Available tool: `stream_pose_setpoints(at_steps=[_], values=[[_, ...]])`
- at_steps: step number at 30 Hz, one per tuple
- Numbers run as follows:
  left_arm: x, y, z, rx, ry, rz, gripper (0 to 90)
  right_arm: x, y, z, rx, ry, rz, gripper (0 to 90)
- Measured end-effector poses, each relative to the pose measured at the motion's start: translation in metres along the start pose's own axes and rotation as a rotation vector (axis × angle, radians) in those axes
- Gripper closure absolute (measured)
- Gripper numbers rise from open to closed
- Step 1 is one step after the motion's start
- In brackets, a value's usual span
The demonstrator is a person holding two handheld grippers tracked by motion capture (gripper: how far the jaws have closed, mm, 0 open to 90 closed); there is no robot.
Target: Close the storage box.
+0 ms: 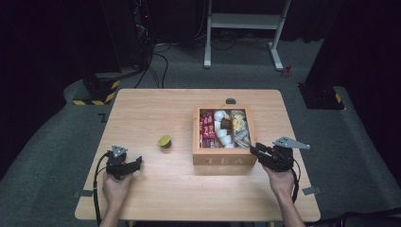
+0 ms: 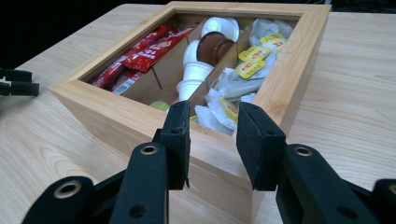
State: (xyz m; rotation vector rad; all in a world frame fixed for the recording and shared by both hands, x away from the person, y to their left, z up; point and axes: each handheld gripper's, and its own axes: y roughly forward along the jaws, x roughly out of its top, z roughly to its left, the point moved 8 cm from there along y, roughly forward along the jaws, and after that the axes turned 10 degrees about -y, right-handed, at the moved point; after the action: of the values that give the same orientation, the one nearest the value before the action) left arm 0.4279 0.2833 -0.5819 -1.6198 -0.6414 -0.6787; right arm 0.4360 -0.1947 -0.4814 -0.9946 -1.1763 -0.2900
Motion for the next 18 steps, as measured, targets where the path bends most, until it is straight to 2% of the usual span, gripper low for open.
stream_pose_setpoints(at_steps=[11, 18], values=[[0.000, 0.000, -0.001, -0.003, 0.000, 0.000, 26.4, -0.001, -0.005, -0.009, -0.019, 0.022, -0.010, 64.4], [0.000, 0.000, -0.001, -0.004, 0.003, 0.000, 26.4, 0.000, -0.012, -0.017, -0.049, 0.027, -0.039, 64.6]])
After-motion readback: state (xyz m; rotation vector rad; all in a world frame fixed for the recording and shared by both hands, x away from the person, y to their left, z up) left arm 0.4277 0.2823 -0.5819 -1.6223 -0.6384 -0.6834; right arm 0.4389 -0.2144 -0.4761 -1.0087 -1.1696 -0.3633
